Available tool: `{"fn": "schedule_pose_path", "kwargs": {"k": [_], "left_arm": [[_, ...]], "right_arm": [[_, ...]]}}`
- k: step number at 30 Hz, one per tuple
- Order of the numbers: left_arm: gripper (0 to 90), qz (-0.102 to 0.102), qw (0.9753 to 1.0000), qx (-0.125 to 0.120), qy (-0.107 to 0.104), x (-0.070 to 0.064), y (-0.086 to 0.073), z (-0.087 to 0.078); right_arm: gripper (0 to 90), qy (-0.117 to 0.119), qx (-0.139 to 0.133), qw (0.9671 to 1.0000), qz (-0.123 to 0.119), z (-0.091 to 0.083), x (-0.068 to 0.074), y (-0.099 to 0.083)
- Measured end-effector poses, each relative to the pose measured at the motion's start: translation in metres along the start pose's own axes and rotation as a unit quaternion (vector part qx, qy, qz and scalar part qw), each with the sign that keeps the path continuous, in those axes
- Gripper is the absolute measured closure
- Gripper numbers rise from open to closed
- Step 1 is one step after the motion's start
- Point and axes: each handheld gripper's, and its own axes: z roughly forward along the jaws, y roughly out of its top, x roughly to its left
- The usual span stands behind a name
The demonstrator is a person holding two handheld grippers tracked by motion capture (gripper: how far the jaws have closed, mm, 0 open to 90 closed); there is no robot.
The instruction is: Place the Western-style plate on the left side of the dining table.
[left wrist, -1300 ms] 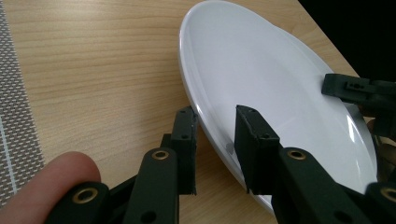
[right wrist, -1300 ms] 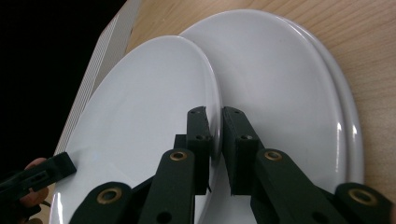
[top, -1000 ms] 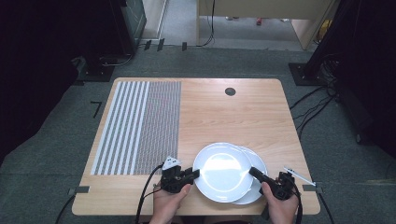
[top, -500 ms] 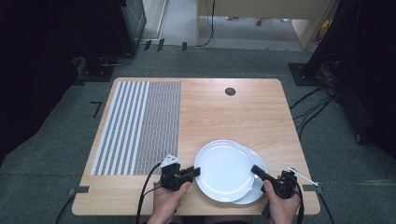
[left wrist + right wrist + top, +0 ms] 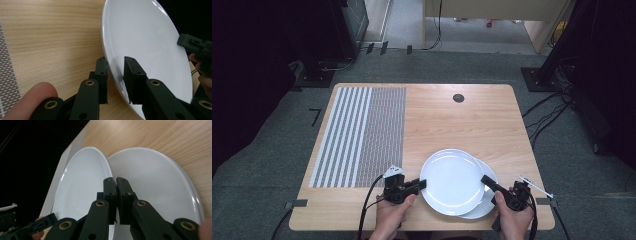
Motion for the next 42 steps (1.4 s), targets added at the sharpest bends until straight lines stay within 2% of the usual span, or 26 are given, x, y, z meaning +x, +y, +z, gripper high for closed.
{"fn": "schedule_pose_path", "kwargs": {"k": [7, 12, 15, 16, 19, 20, 22, 24, 27, 28, 30, 31, 33, 34, 36, 37, 39, 40, 42], "left_arm": [[75.3, -0.003, 1.0000, -0.009, -0.002, -0.001, 0.008, -0.009], [75.2, -0.006, 0.9999, -0.016, 0.004, 0.005, 0.014, -0.019], [75.3, -0.013, 0.9994, -0.030, 0.012, 0.012, 0.018, -0.031], [75.3, -0.013, 0.9994, -0.030, 0.012, 0.012, 0.018, -0.031], [75.3, -0.018, 0.9989, -0.040, 0.017, 0.019, 0.022, -0.041], [75.3, -0.020, 0.9986, -0.046, 0.019, 0.022, 0.024, -0.046], [75.3, -0.022, 0.9984, -0.049, 0.020, 0.025, 0.026, -0.050], [75.4, -0.026, 0.9976, -0.059, 0.025, 0.031, 0.029, -0.058], [75.6, -0.029, 0.9971, -0.064, 0.028, 0.037, 0.031, -0.064], [76.0, -0.032, 0.9967, -0.069, 0.029, 0.040, 0.032, -0.068], [76.2, -0.036, 0.9960, -0.075, 0.032, 0.045, 0.034, -0.073], [76.5, -0.039, 0.9956, -0.079, 0.034, 0.049, 0.035, -0.077], [76.5, -0.043, 0.9949, -0.083, 0.039, 0.055, 0.036, -0.081], [76.6, -0.046, 0.9943, -0.086, 0.042, 0.059, 0.038, -0.085], [76.6, -0.047, 0.9934, -0.093, 0.048, 0.064, 0.039, -0.091], [76.6, -0.050, 0.9926, -0.097, 0.053, 0.070, 0.041, -0.096], [76.6, -0.051, 0.9921, -0.100, 0.056, 0.072, 0.042, -0.099], [76.6, -0.054, 0.9913, -0.104, 0.061, 0.078, 0.044, -0.105], [76.6, -0.054, 0.9907, -0.107, 0.065, 0.081, 0.045, -0.108]], "right_arm": [[87.9, 0.011, 0.001, 0.9999, 0.005, 0.002, 0.005, 0.003], [88.0, 0.019, 0.005, 0.9998, 0.003, 0.009, 0.014, 0.007], [88.2, 0.030, 0.010, 0.9995, 0.001, 0.020, 0.027, 0.008], [88.2, 0.030, 0.010, 0.9995, 0.001, 0.020, 0.027, 0.008], [88.3, 0.038, 0.014, 0.9992, -0.005, 0.028, 0.037, 0.009], [88.3, 0.043, 0.018, 0.9989, -0.008, 0.034, 0.044, 0.010], [88.3, 0.045, 0.019, 0.9988, -0.010, 0.036, 0.047, 0.011], [88.4, 0.050, 0.024, 0.9983, -0.016, 0.047, 0.058, 0.012], [88.3, 0.054, 0.028, 0.9980, -0.018, 0.054, 0.063, 0.012], [88.3, 0.058, 0.034, 0.9976, -0.017, 0.062, 0.069, 0.013], [88.3, 0.059, 0.037, 0.9974, -0.018, 0.065, 0.071, 0.012], [88.3, 0.064, 0.044, 0.9968, -0.019, 0.074, 0.077, 0.012], [88.3, 0.065, 0.046, 0.9966, -0.021, 0.077, 0.079, 0.011], [88.3, 0.067, 0.051, 0.9962, -0.024, 0.086, 0.086, 0.011], [88.3, 0.069, 0.054, 0.9959, -0.024, 0.089, 0.089, 0.010], [88.3, 0.073, 0.057, 0.9953, -0.029, 0.098, 0.097, 0.009], [88.3, 0.076, 0.062, 0.9947, -0.029, 0.105, 0.103, 0.008], [88.3, 0.078, 0.064, 0.9944, -0.031, 0.109, 0.106, 0.008], [88.3, 0.079, 0.066, 0.9941, -0.032, 0.113, 0.109, 0.007]]}}
